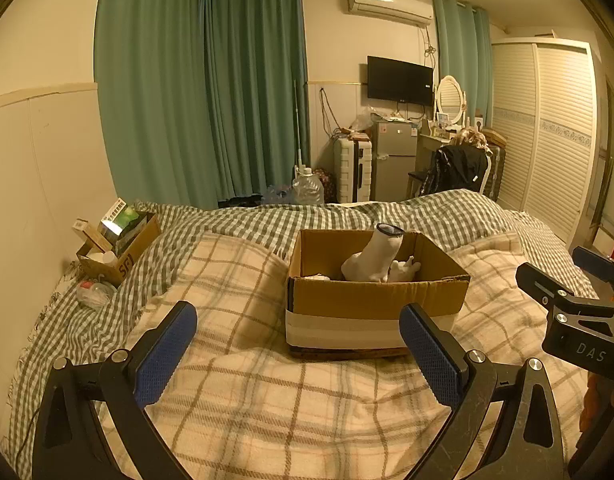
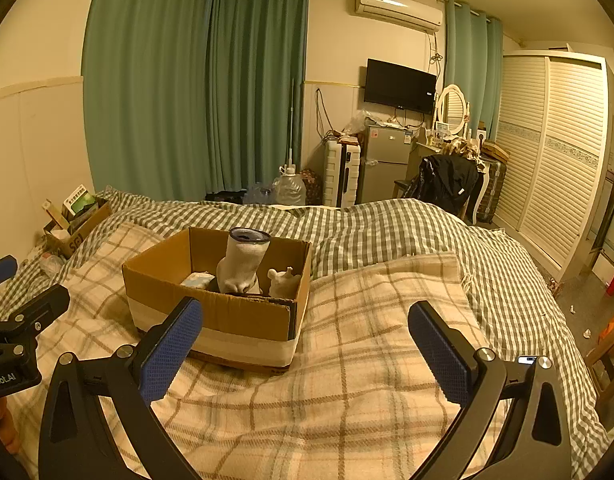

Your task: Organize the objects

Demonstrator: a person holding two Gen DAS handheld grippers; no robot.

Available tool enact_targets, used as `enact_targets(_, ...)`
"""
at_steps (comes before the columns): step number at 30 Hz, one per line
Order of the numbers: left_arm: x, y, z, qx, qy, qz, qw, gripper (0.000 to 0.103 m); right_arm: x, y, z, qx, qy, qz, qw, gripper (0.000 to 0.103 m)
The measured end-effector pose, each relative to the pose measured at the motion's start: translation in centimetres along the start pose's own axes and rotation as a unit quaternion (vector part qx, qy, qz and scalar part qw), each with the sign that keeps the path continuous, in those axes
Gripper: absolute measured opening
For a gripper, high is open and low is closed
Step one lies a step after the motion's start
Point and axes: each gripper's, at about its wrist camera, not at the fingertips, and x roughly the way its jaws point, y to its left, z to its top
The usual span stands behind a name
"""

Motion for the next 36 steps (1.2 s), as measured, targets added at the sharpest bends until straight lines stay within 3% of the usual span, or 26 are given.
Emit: enact_targets(36, 0.43, 0.06, -0.47, 0.001, 0.009, 0.008, 0.9999, 0.103, 0.21, 0.04, -0.27, -0.005, 0.006, 0.0, 1.0, 0.103)
